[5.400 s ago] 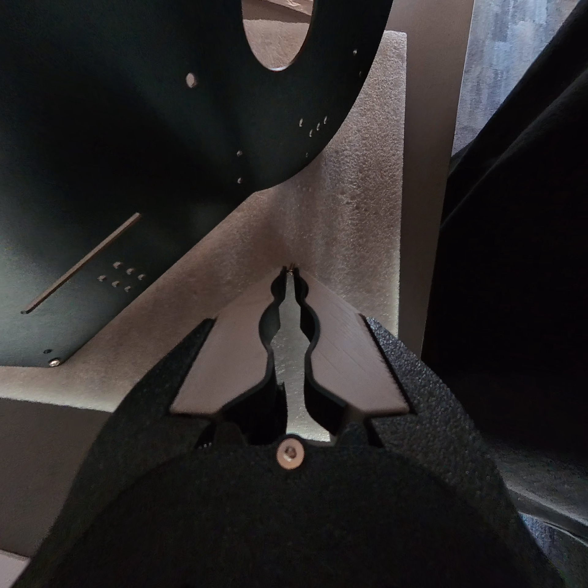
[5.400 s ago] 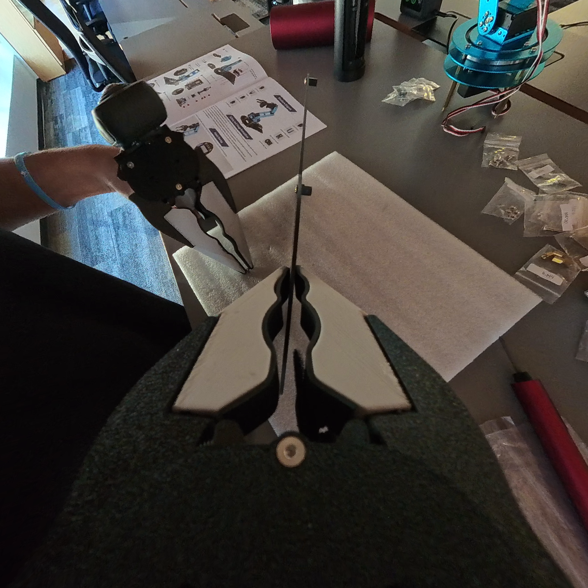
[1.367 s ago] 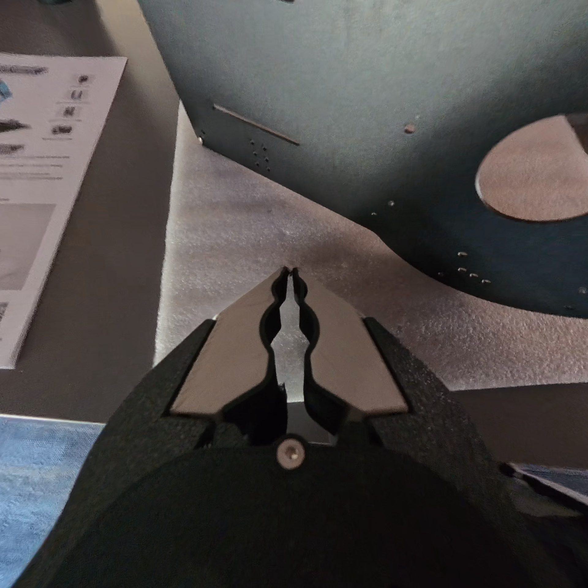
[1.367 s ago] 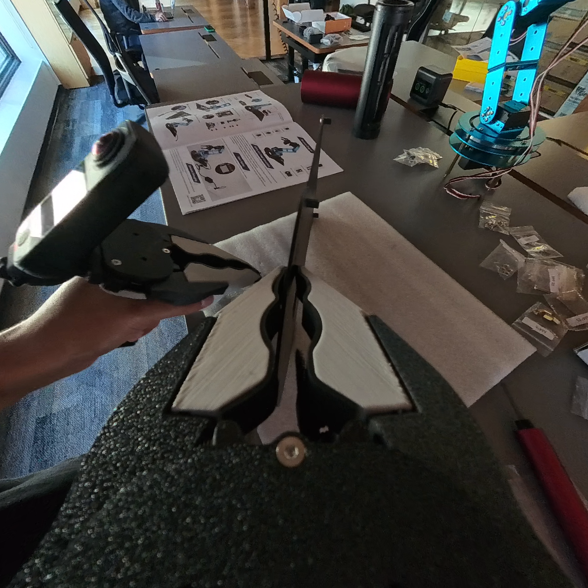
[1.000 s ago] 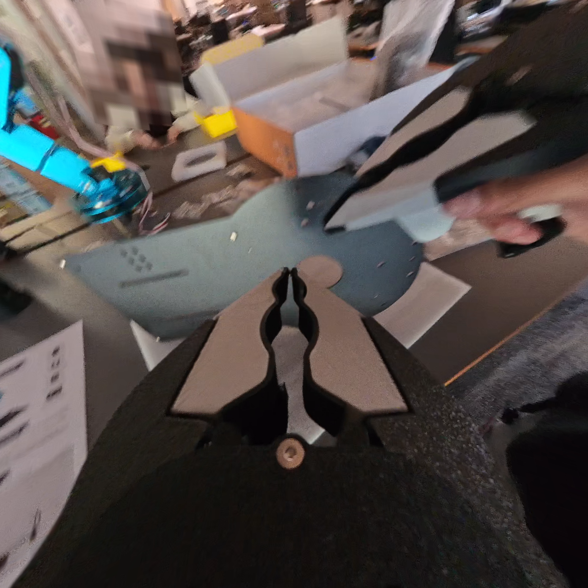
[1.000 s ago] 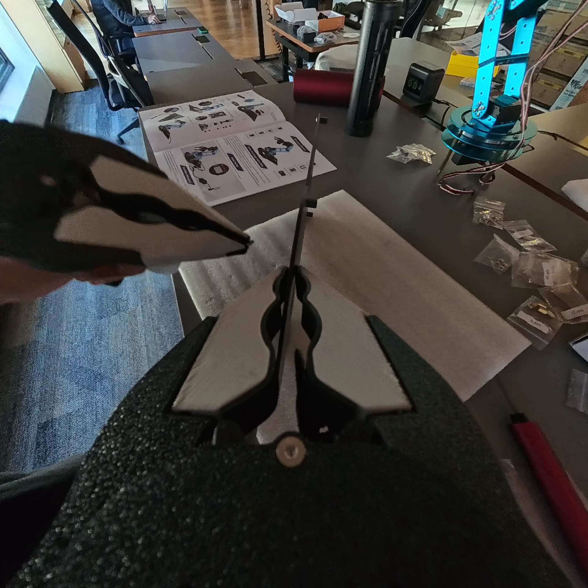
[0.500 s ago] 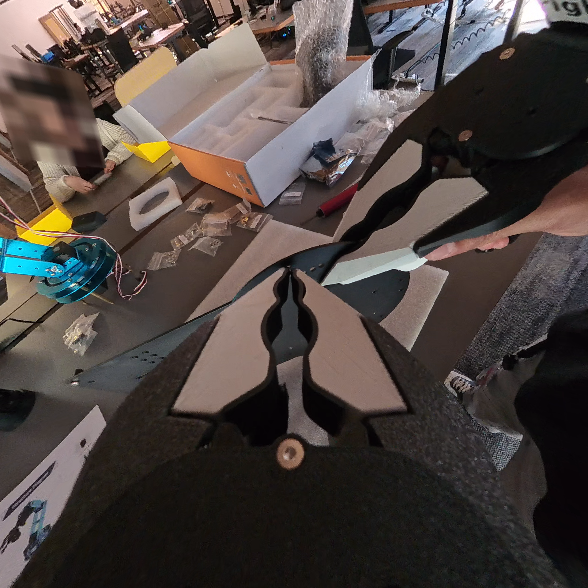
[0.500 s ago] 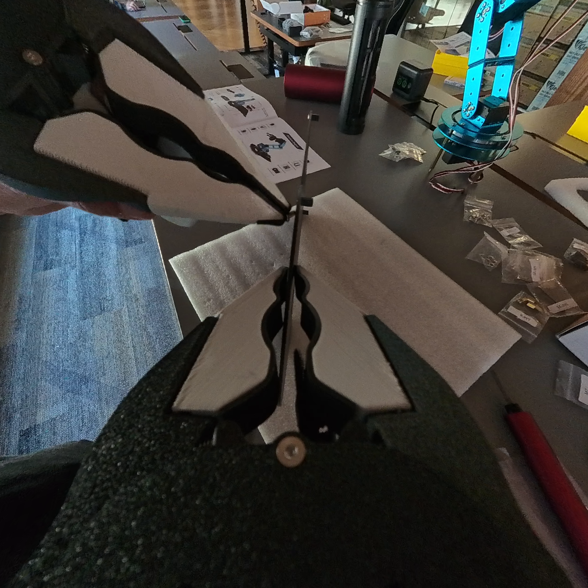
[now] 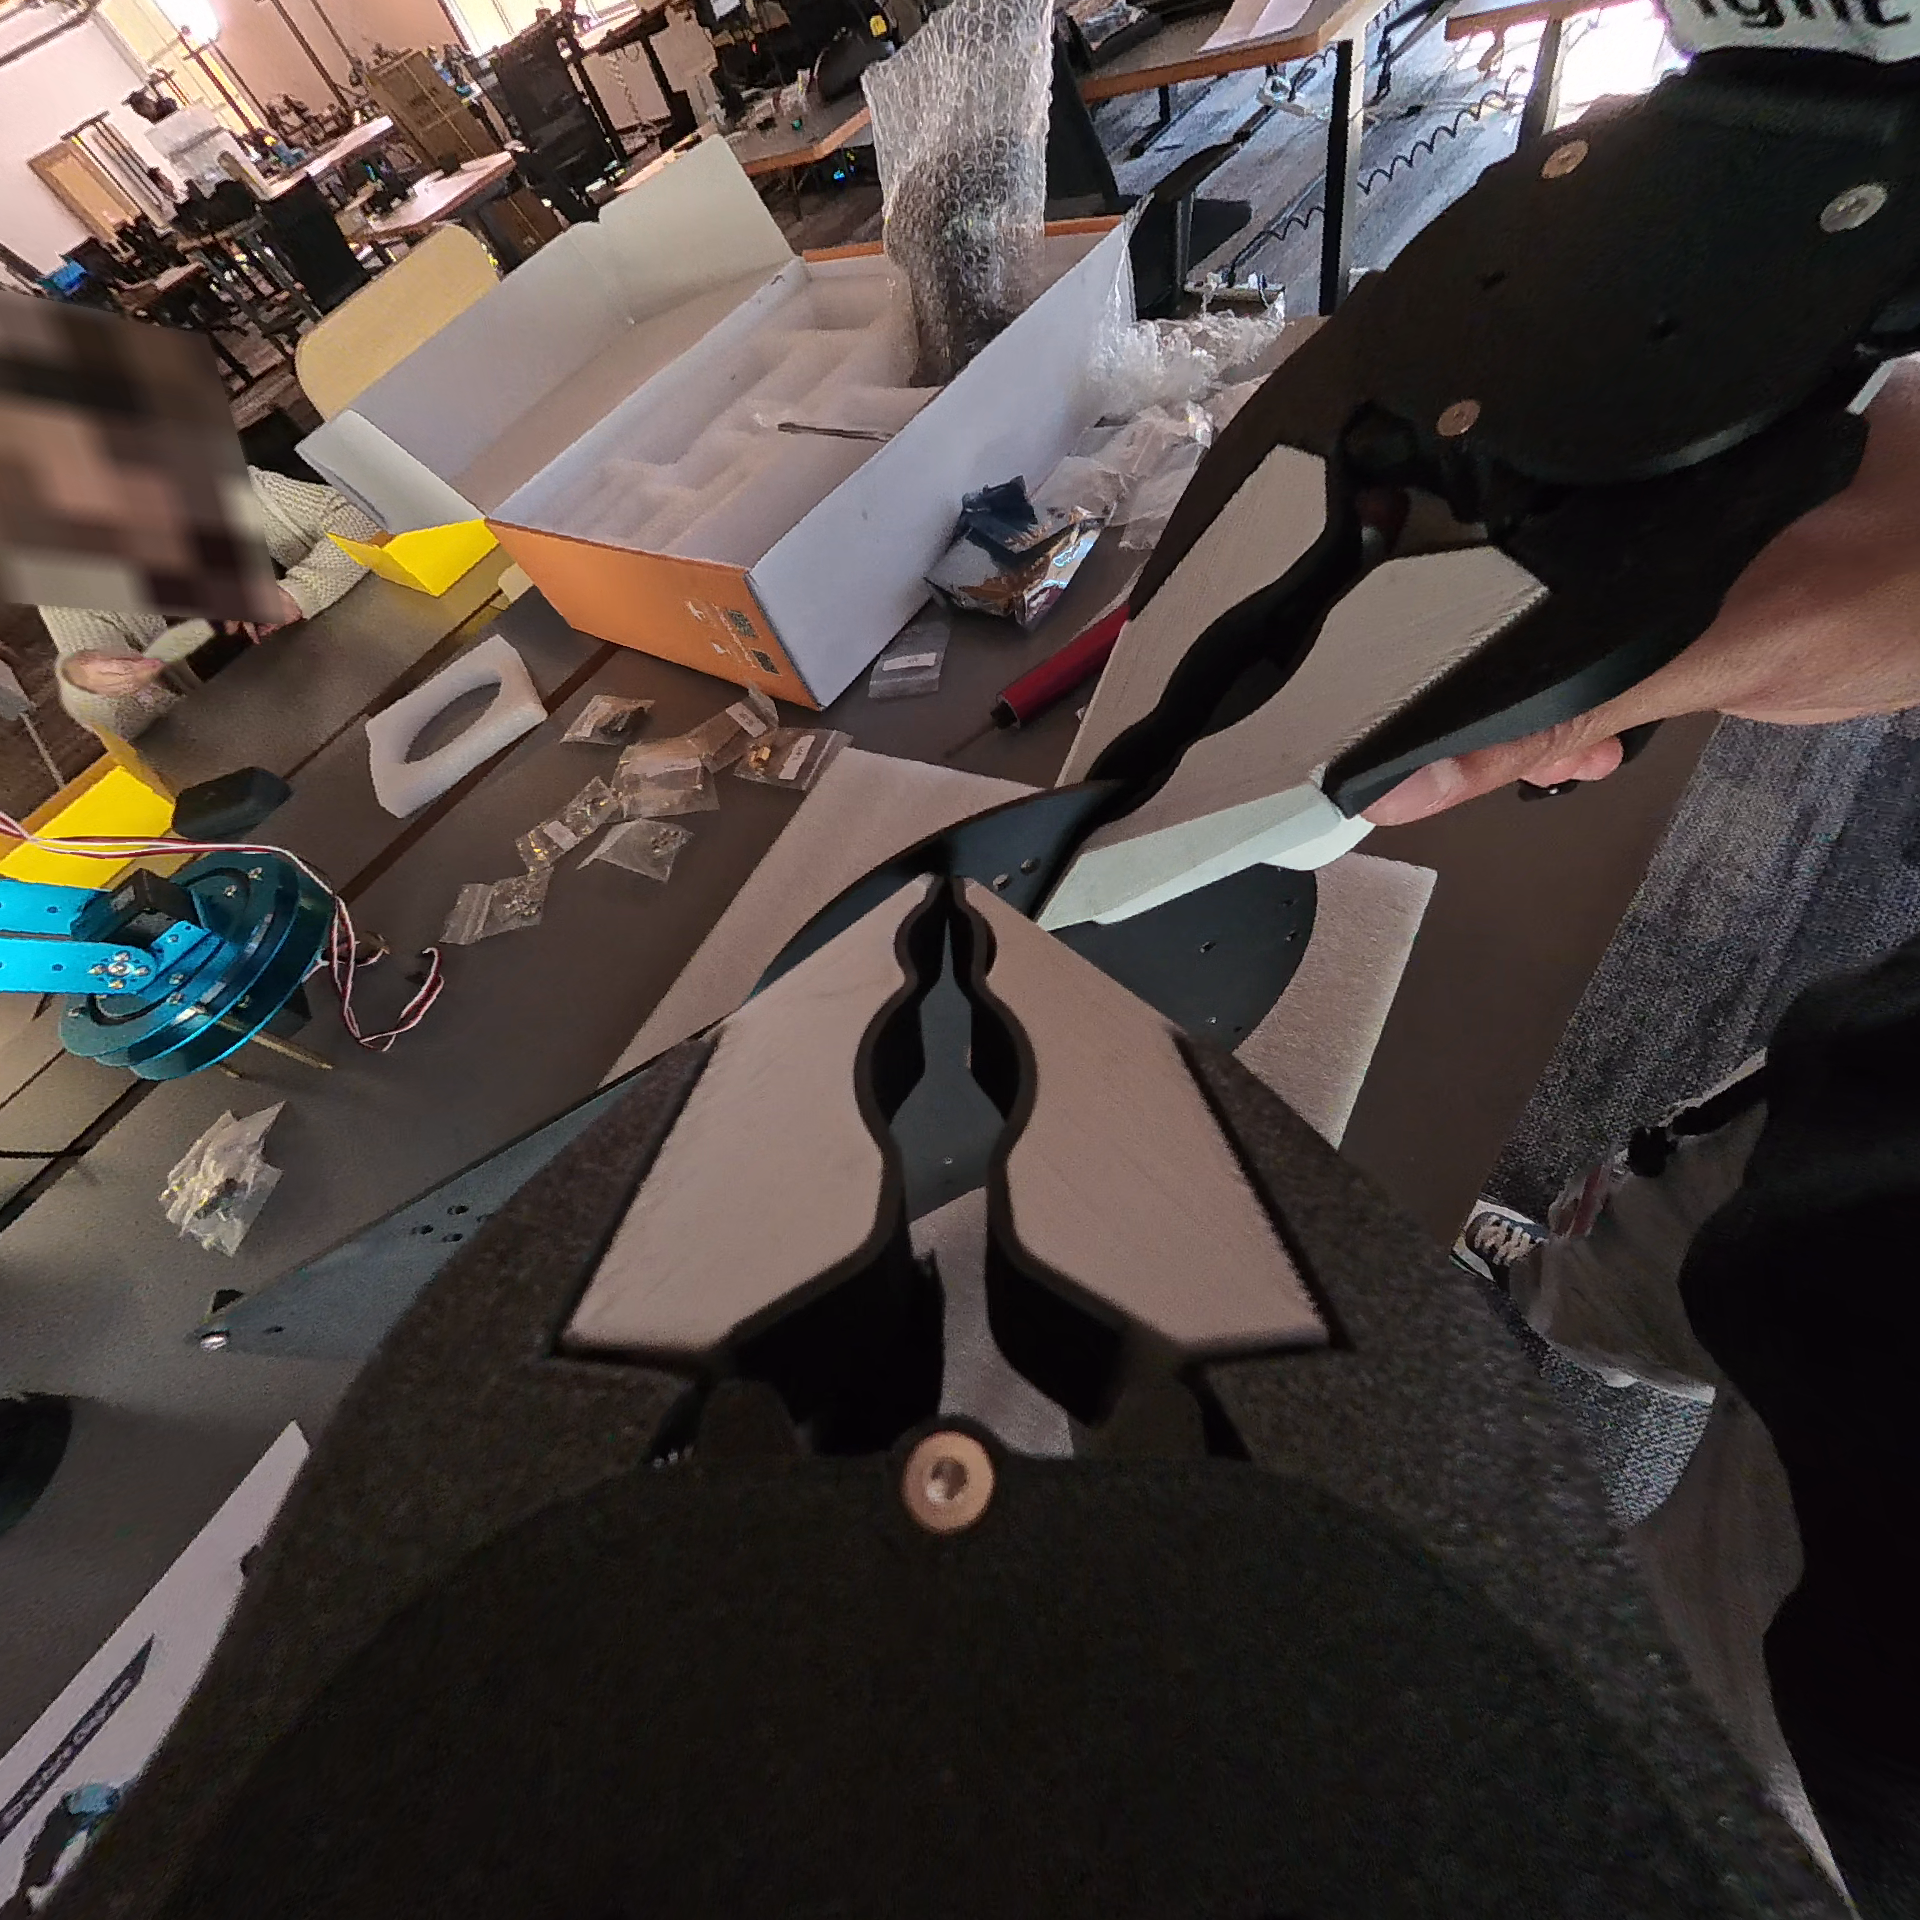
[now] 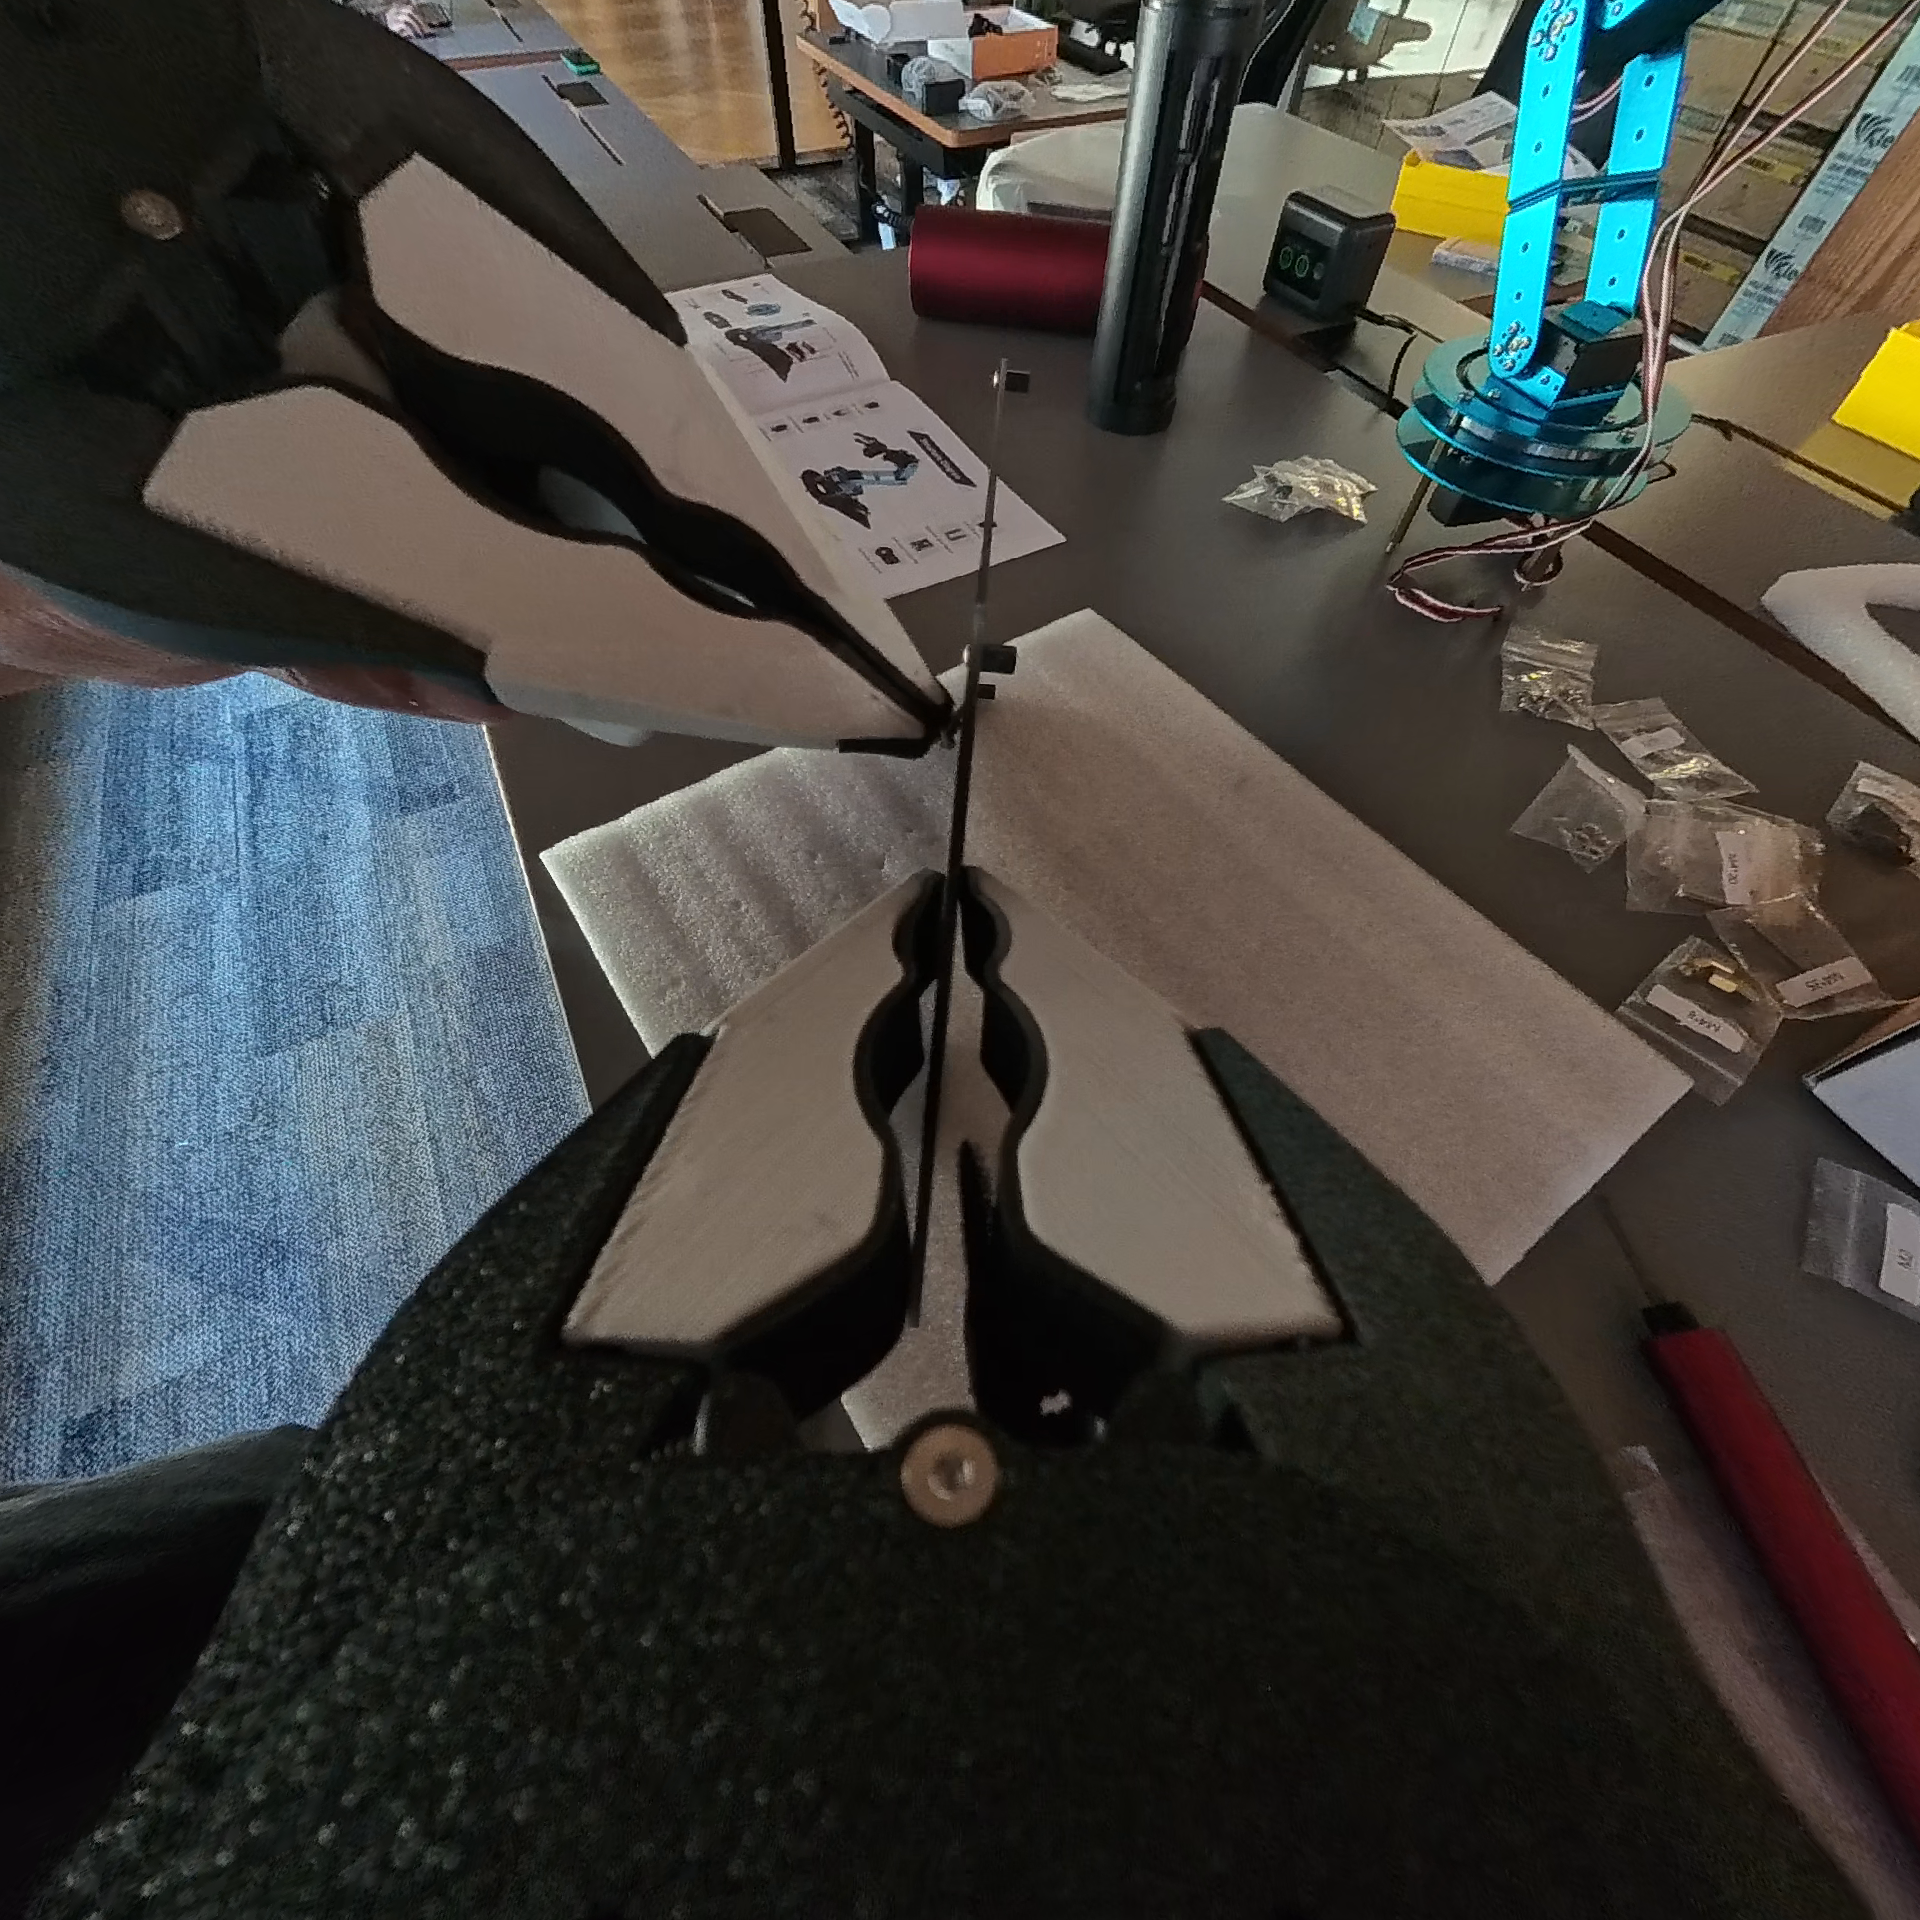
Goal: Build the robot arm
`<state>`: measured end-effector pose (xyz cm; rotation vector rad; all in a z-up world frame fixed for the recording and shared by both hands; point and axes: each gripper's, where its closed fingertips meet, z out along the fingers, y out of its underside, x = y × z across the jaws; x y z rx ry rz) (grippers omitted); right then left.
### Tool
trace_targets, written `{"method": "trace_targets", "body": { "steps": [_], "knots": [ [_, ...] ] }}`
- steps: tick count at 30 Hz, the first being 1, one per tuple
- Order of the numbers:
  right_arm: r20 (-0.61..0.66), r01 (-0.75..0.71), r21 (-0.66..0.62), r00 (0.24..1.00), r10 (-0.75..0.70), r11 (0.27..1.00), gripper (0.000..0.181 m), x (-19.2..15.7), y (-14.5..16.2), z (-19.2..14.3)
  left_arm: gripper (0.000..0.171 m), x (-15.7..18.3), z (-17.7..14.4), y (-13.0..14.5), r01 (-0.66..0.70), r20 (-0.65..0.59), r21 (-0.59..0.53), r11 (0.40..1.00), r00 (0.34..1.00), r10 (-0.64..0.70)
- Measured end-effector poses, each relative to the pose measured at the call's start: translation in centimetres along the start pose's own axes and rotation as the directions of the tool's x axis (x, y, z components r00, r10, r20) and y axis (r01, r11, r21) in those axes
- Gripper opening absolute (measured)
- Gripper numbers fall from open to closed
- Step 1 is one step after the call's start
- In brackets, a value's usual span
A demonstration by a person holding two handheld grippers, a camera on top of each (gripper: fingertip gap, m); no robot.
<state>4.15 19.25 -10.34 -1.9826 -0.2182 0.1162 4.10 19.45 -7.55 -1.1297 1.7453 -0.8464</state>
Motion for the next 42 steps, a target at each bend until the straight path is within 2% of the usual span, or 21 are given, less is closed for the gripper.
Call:
{"method": "trace_targets", "body": {
  "steps": [8, 17, 22, 24, 26, 29, 31, 33, 36, 42],
  "knots": [
    [0.002, -0.001, -0.004, 1.0, 0.001, 1.0, 0.001, 0.0, 0.0, 0.0, 0.0, -0.2, 0.0, 0.4, -0.043, 0.041, 0.002, 0.999, 0.998, 0.043],
    [0.002, -0.006, -0.006, 1.0, 0.006, 1.0, 0.001, 0.1, 0.0, 0.1, 0.0, -0.7, 0.1, -0.5, -0.02, 0.055, 0.045, 0.999, 0.998, 0.017],
    [0.011, -0.02, 0.0, 1.0, 0.02, 1.0, 0.001, 0.2, 0.0, 0.1, 0.0, -1.2, -0.3, 0.1, 0.014, 0.066, 0.045, 0.999, 0.998, -0.017],
    [0.013, -0.021, 0.0, 1.0, 0.021, 1.0, 0.001, 0.2, 0.0, 0.1, 0.0, -1.6, -0.5, 1.7, 0.081, 0.069, 0.003, 0.997, 0.994, -0.081],
    [0.01, -0.021, -0.003, 1.0, 0.021, 1.0, 0.001, 0.4, 0.0, 0.1, 0.0, -1.7, -0.7, 4.8, 0.173, 0.091, -0.083, 0.981, 0.982, -0.165],
    [0.015, -0.04, 0.004, 0.999, 0.04, 0.999, 0.001, 0.6, 0.0, 0.0, 0.013, -0.2, -0.8, 10.2, 0.327, 0.122, -0.215, 0.92, 0.944, -0.307],
    [0.017, -0.044, 0.005, 0.999, 0.044, 0.999, 0.002, 0.6, 0.0, 0.1, 0.014, 0.7, -0.7, 12.9, 0.406, 0.177, -0.245, 0.88, 0.912, -0.371],
    [0.017, -0.036, 0.001, 0.999, 0.036, 0.999, 0.002, 0.5, 0.0, 0.1, 0.015, 1.7, -0.2, 13.9, 0.468, 0.193, -0.231, 0.853, 0.881, -0.431],
    [0.021, -0.03, 0.0, 0.999, 0.03, 1.0, 0.002, 0.3, -0.1, 0.2, 0.016, 1.4, 1.1, 14.9, 0.537, 0.267, -0.213, 0.816, 0.836, -0.48],
    [0.021, -0.015, -0.007, 1.0, 0.015, 1.0, 0.002, 0.1, -0.1, 0.2, 0.016, -0.2, 4.1, 15.3, 0.525, 0.325, -0.261, 0.81, 0.838, -0.439]
  ]
}}
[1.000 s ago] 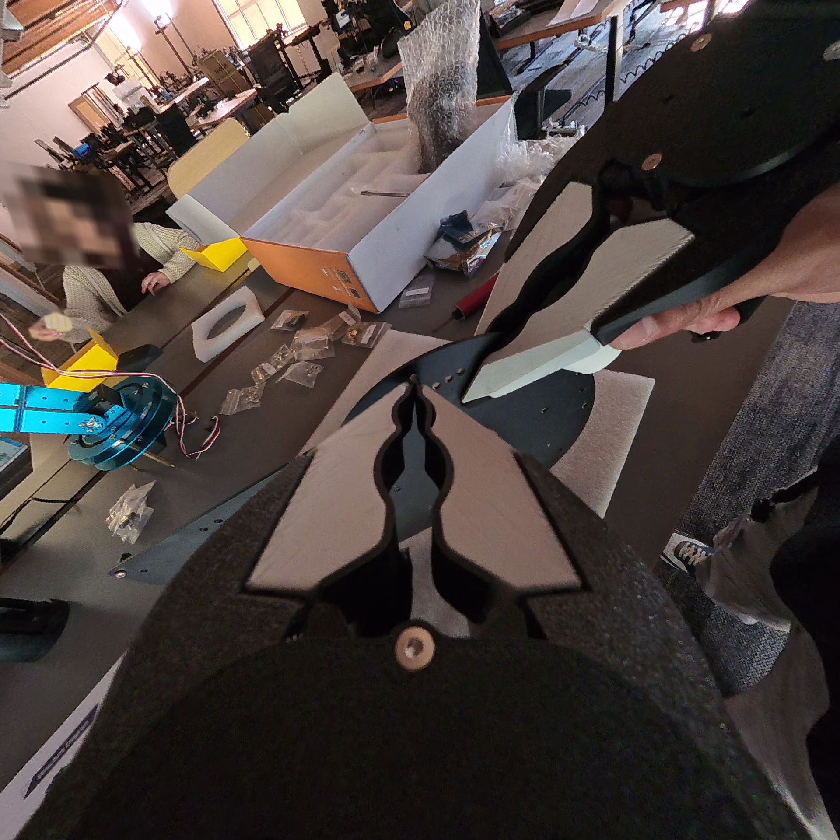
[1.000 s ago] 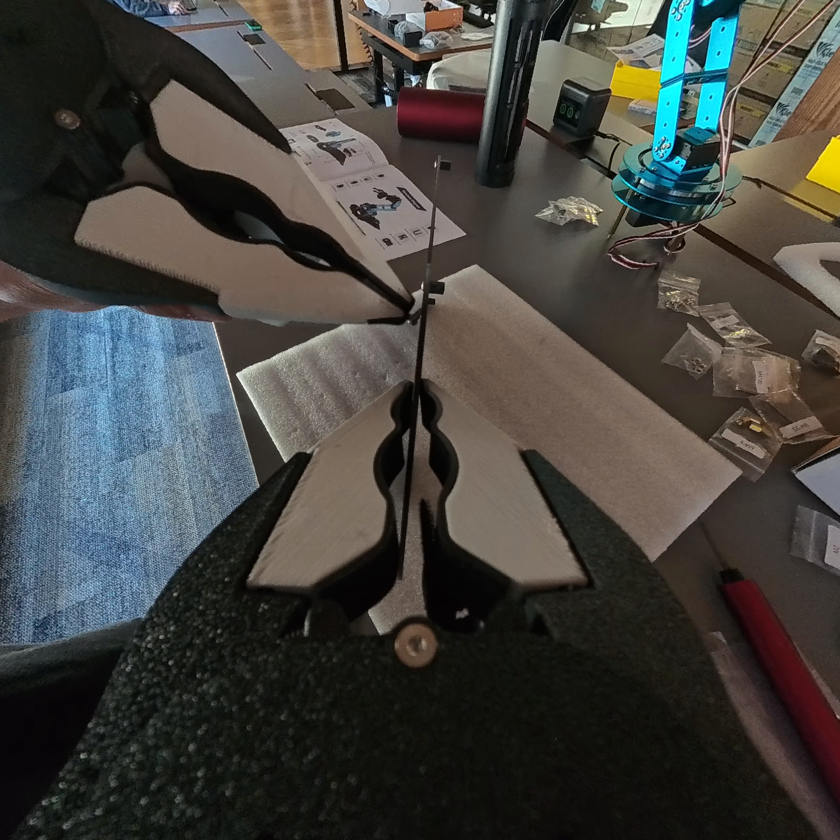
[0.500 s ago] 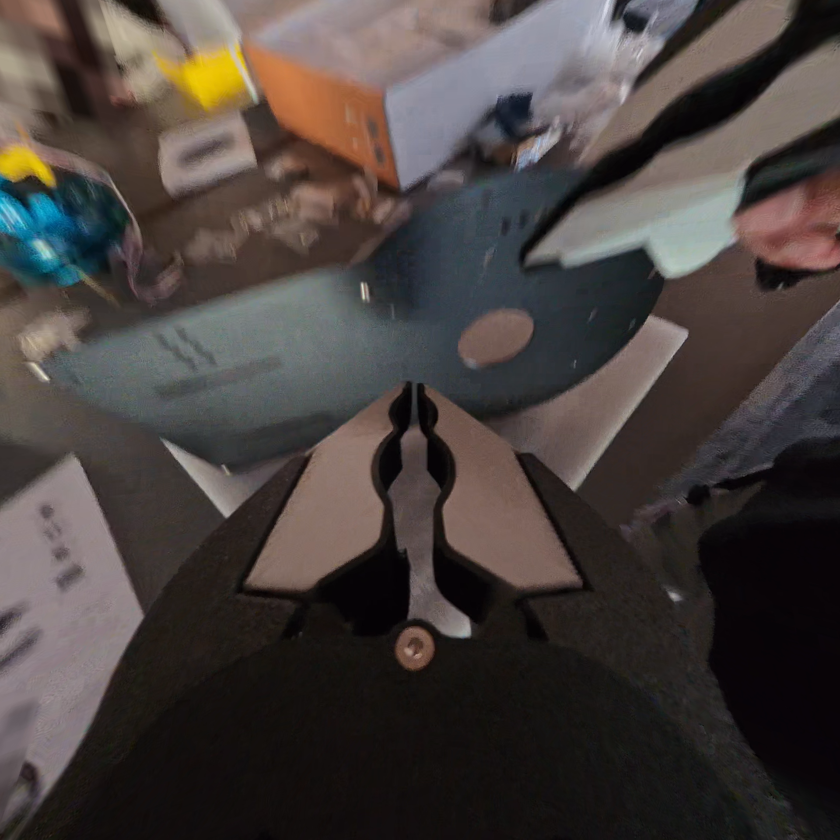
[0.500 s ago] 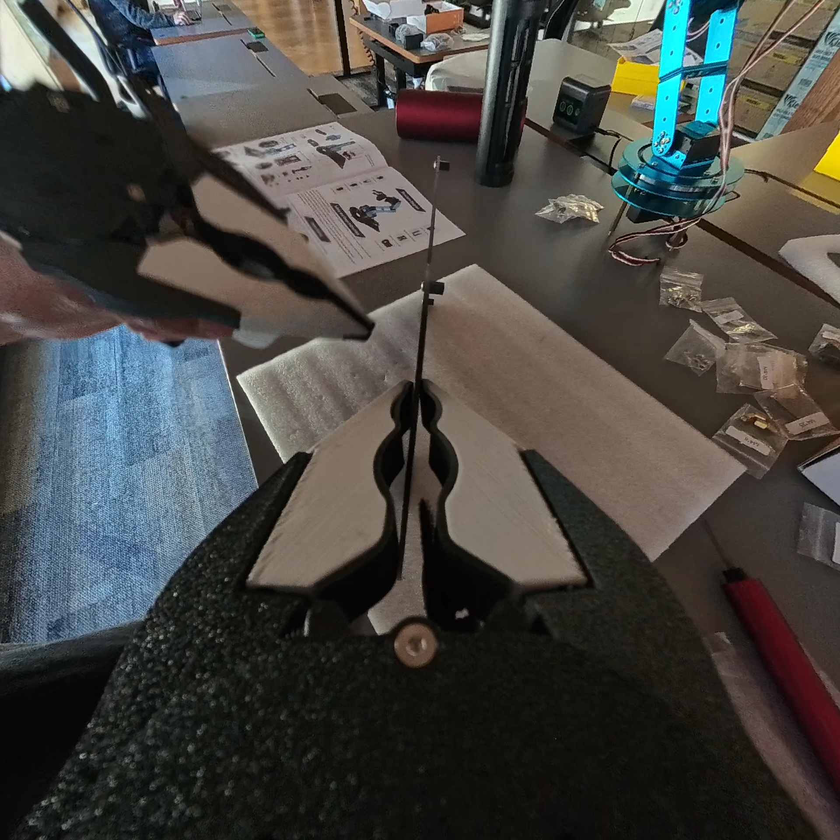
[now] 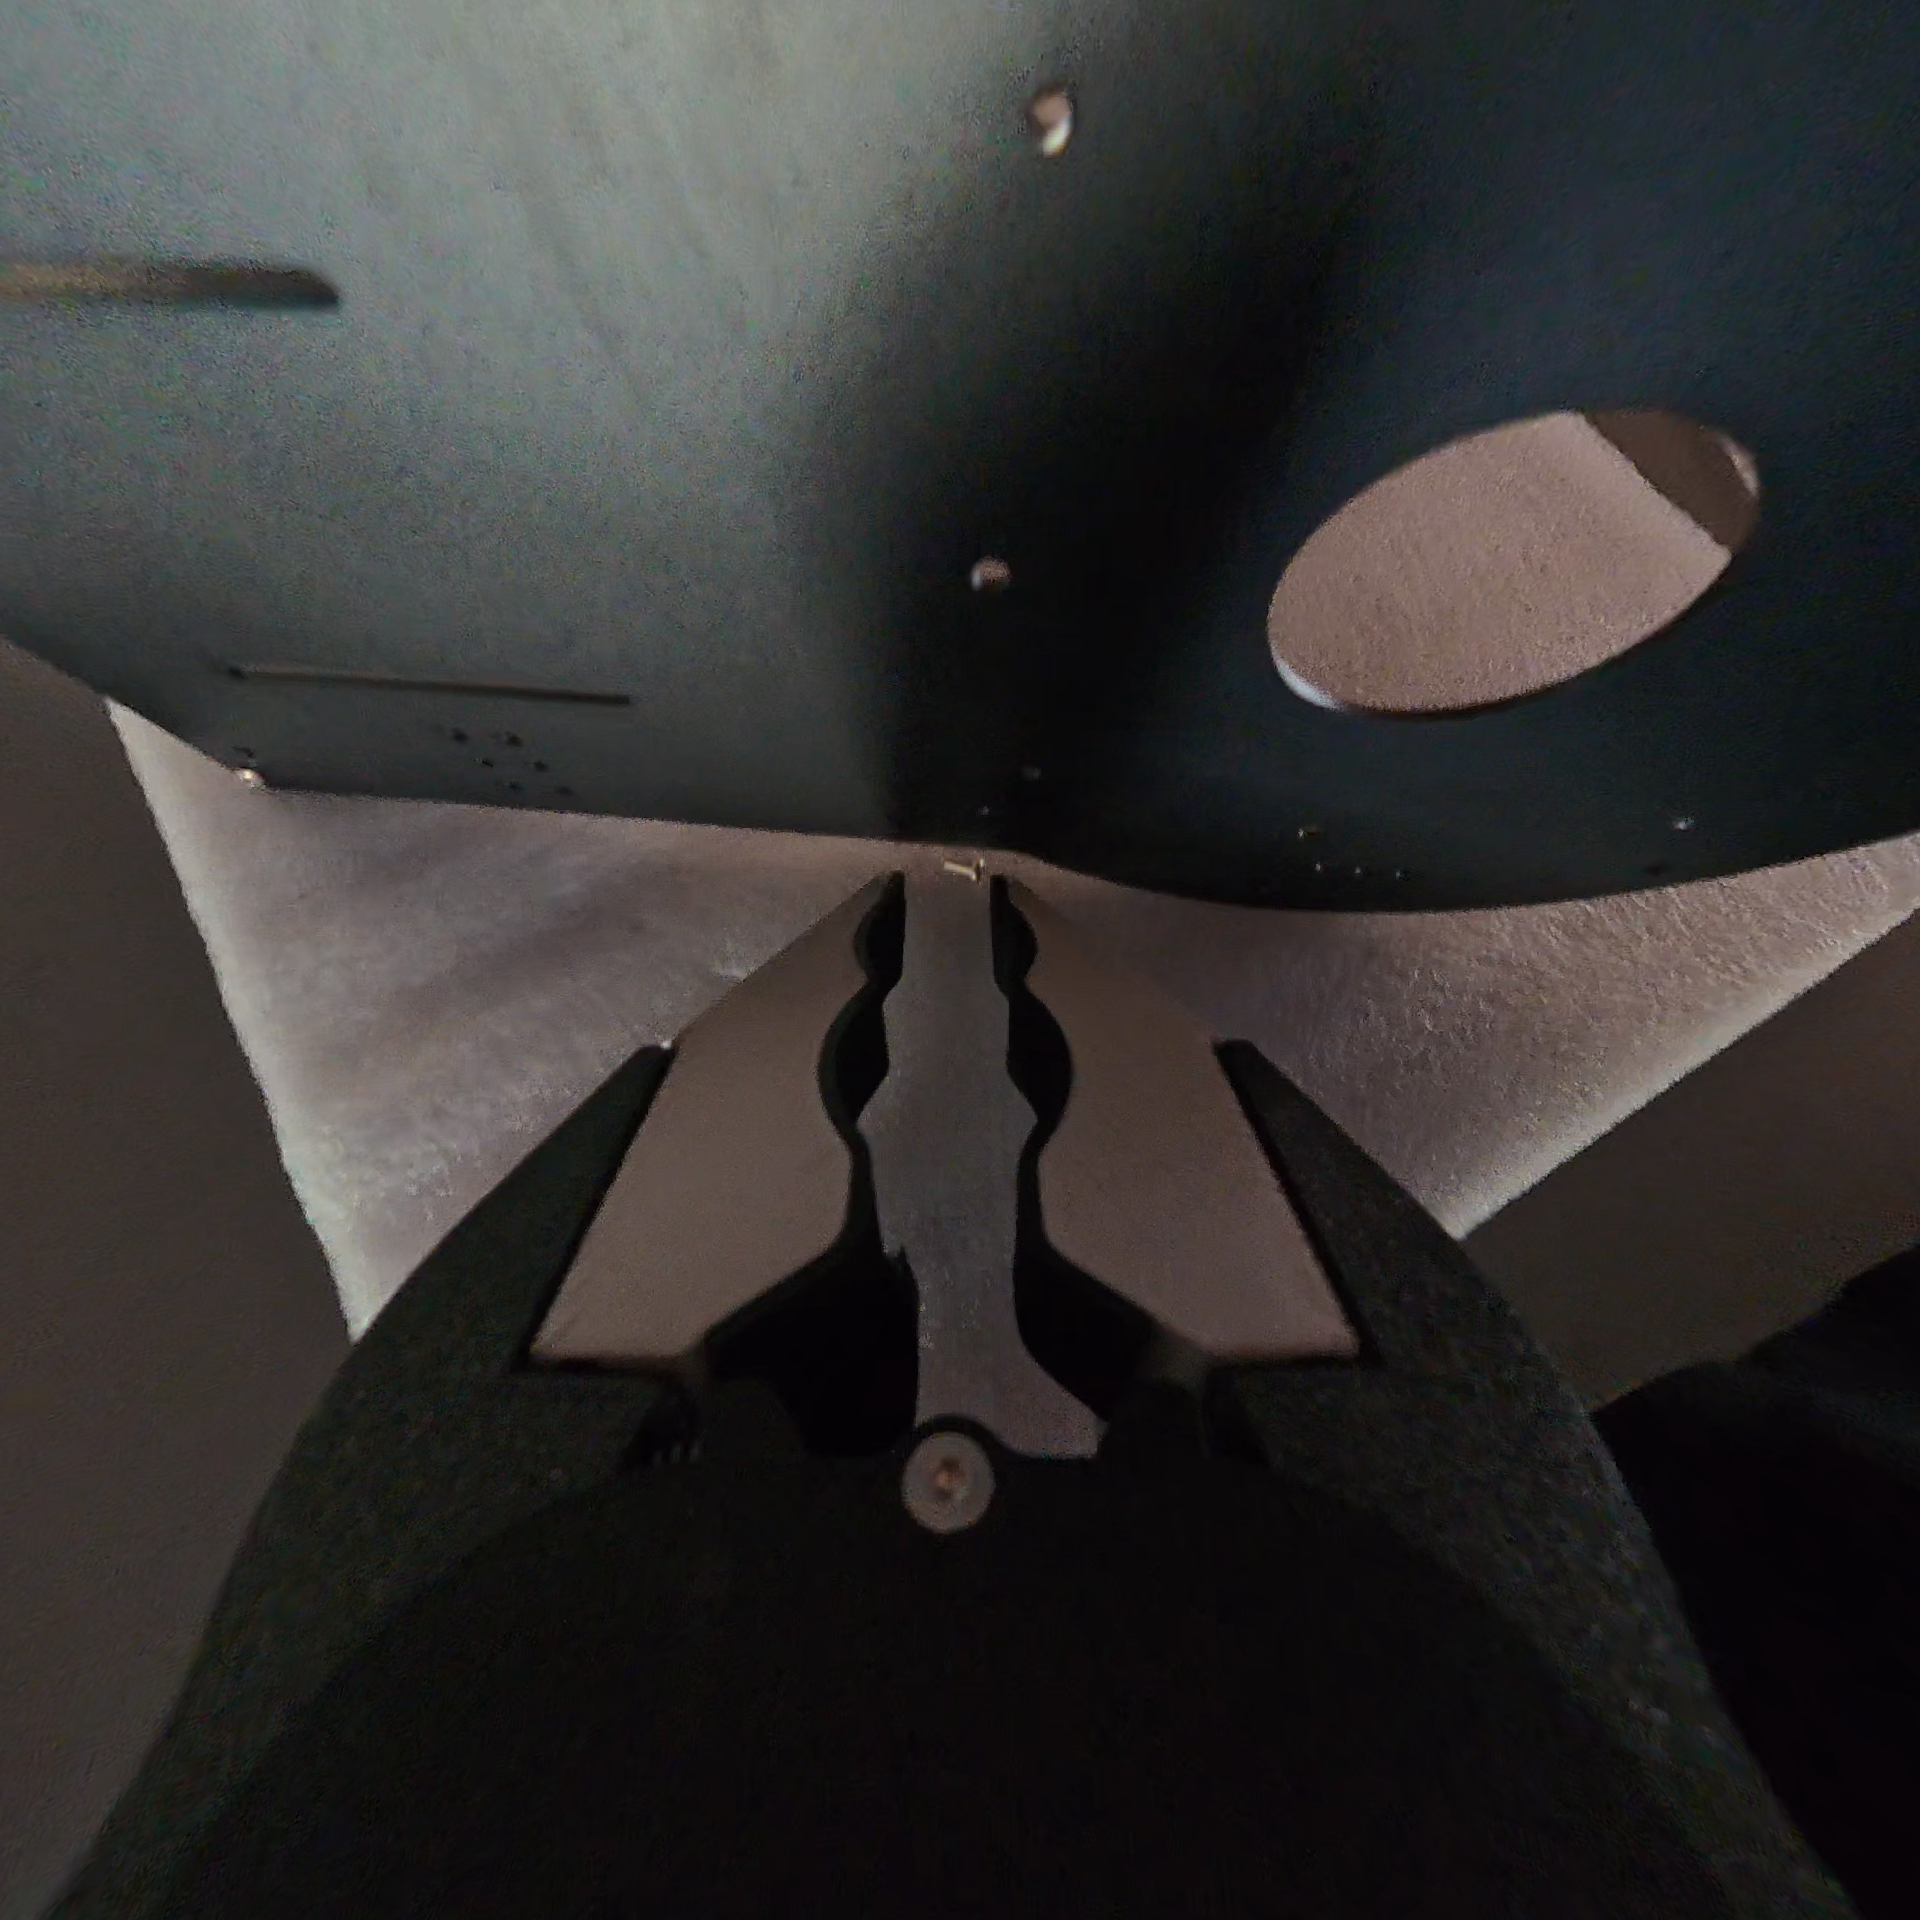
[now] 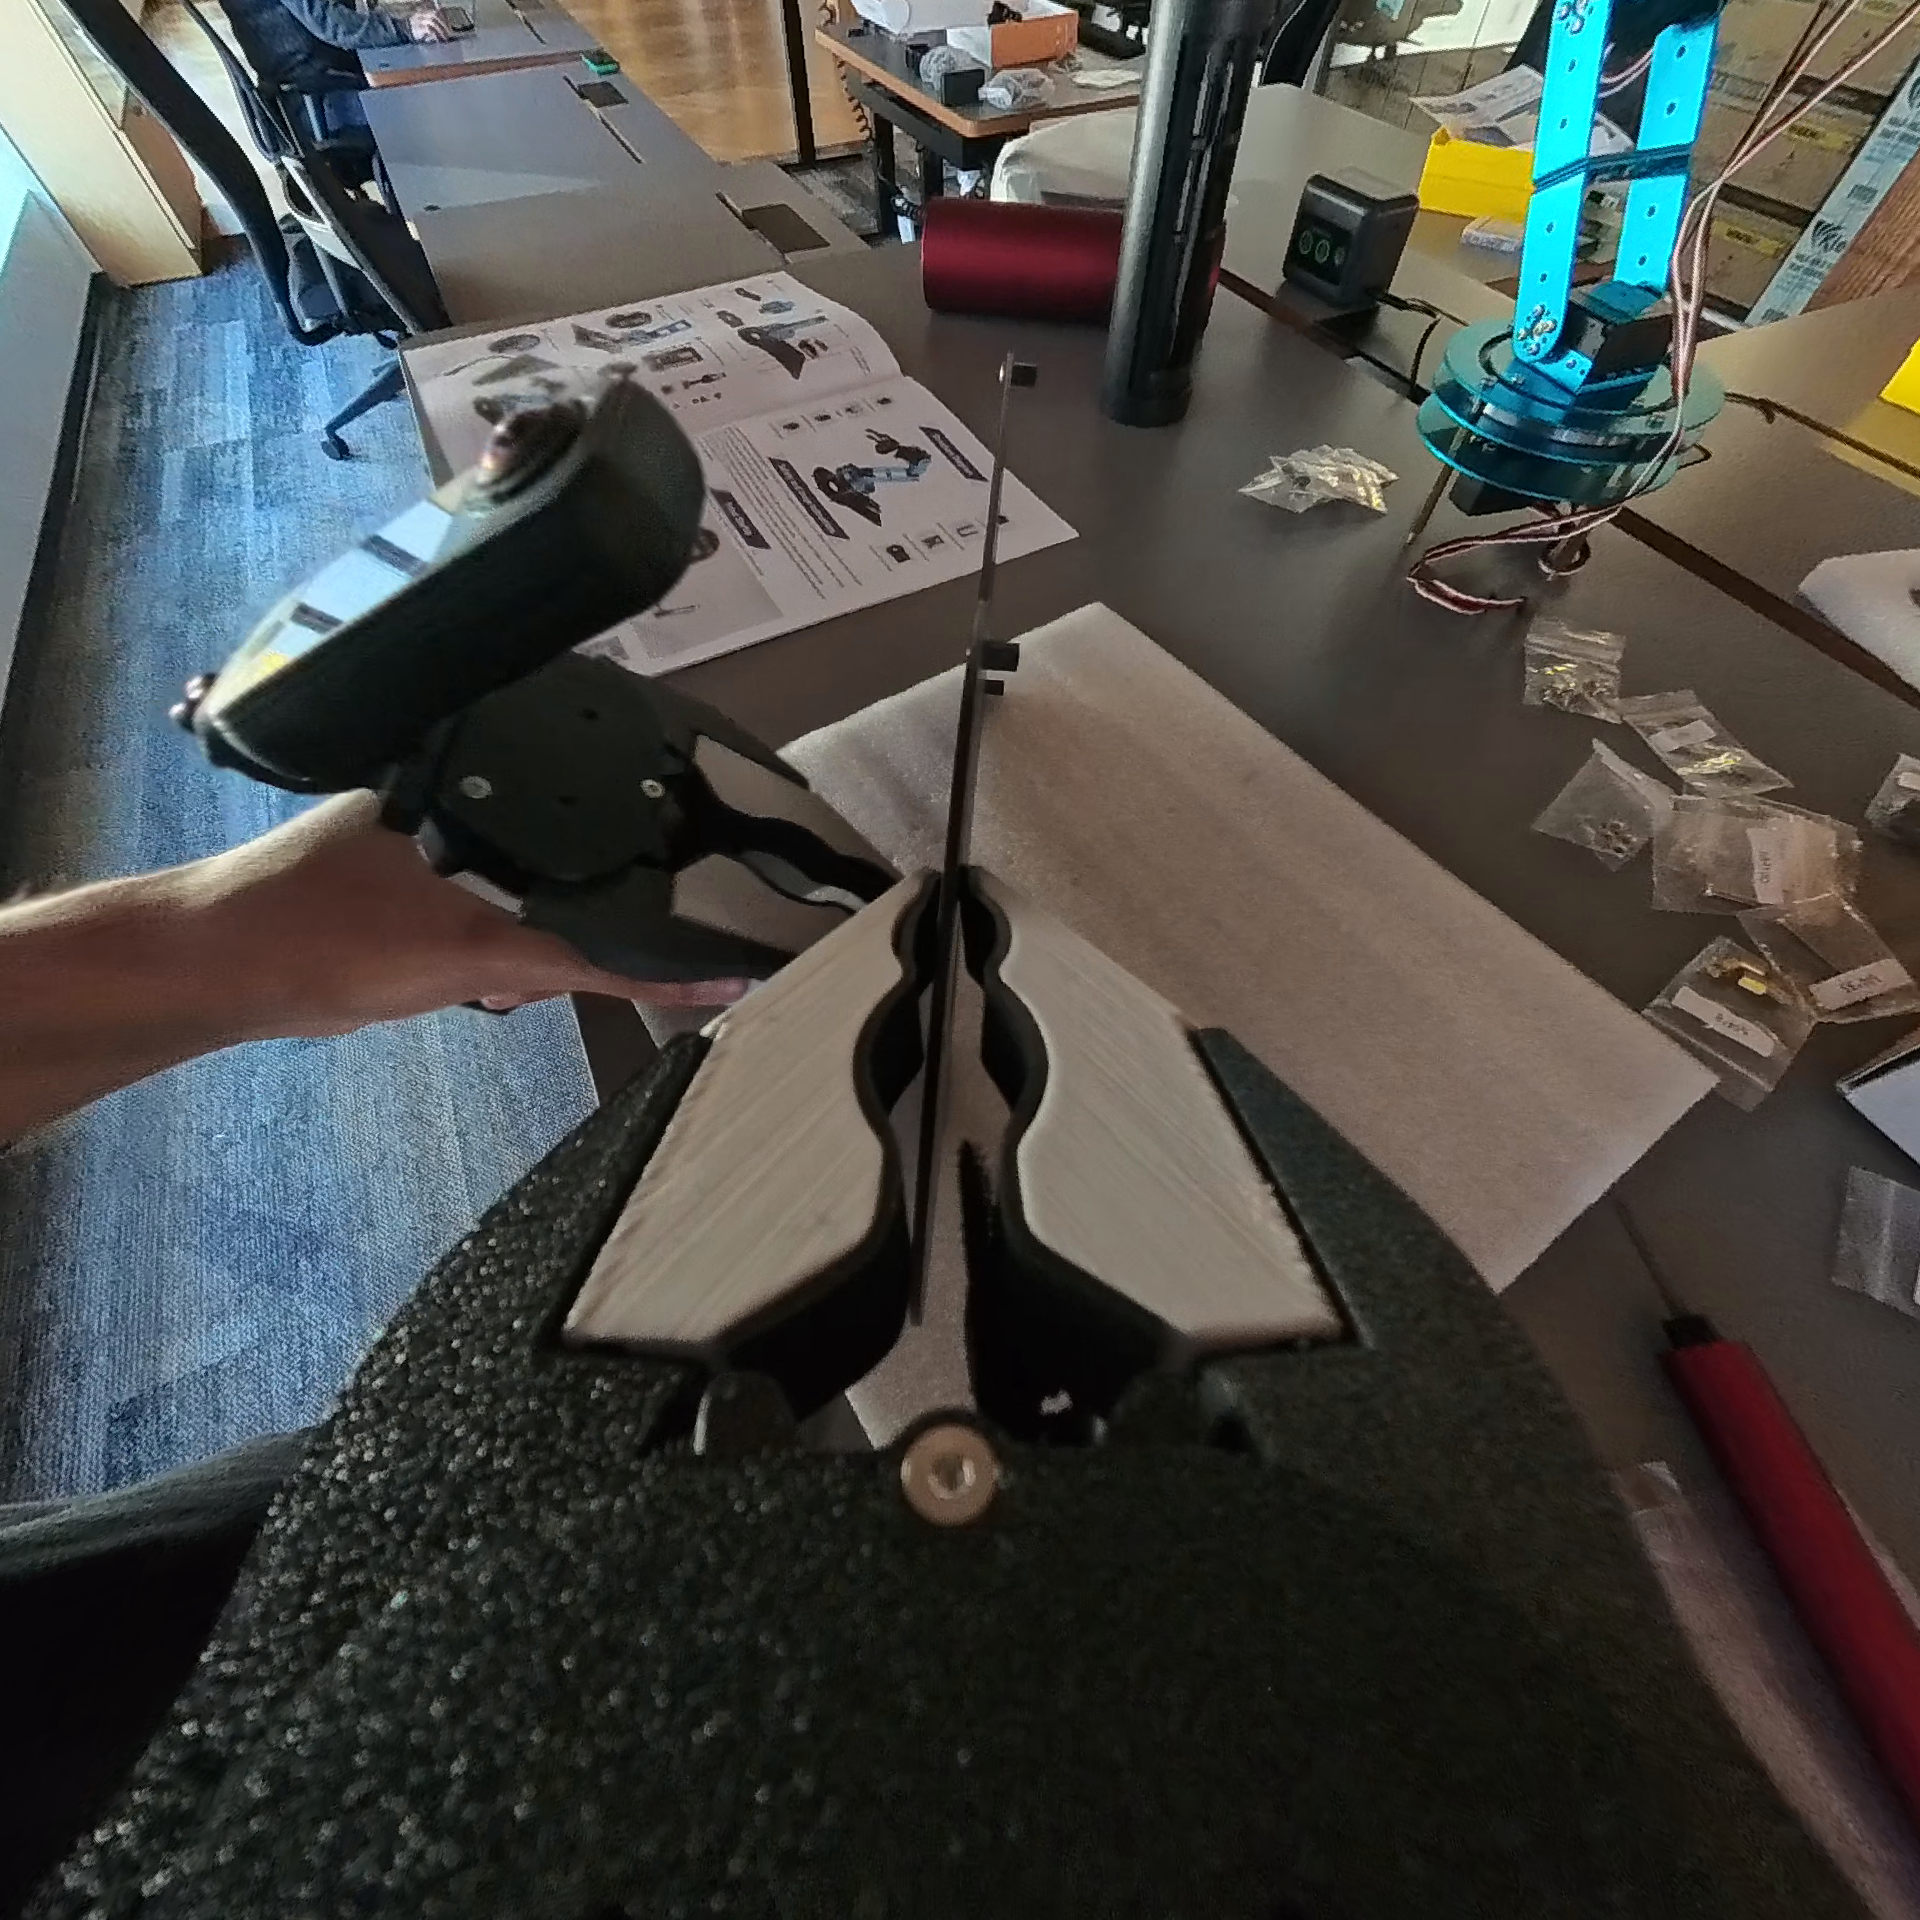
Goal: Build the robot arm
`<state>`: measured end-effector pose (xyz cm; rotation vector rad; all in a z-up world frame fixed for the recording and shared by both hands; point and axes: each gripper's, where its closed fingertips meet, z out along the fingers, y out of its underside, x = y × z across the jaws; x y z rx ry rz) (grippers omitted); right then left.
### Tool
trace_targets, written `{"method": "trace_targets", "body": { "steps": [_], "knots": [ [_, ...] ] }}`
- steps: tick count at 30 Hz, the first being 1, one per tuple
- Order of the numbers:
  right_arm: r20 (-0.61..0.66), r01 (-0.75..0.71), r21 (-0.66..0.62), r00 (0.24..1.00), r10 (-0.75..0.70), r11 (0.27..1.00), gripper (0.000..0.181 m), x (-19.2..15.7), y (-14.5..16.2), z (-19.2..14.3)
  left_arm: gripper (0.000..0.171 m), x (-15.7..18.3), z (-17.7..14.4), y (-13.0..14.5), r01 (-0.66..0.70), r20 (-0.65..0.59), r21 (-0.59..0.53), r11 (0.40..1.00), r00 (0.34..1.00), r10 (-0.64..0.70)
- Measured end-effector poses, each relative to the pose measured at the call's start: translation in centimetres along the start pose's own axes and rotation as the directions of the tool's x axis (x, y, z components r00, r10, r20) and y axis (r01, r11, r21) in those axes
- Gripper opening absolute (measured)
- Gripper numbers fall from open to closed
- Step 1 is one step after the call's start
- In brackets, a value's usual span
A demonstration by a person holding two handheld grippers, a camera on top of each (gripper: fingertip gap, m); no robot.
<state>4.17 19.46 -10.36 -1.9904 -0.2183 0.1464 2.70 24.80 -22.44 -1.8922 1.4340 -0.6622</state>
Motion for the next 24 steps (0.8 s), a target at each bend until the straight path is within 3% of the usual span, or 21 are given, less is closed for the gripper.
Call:
{"method": "trace_targets", "body": {
  "steps": [17, 24],
  "knots": [
    [0.002, 0.02, -0.007, 1.0, -0.02, 1.0, 0.002, -0.5, -0.1, 0.1, 0.007, 0.5, 0.5, -0.2, -0.164, -0.02, -0.036, 0.986, 0.986, 0.163],
    [-0.002, -0.013, -0.006, 1.0, 0.013, 1.0, 0.002, 0.5, 0.0, 0.0, 0.007, 0.1, -1.9, 1.0, -0.374, -0.073, -0.077, 0.924, 0.927, 0.369]
  ]
}}
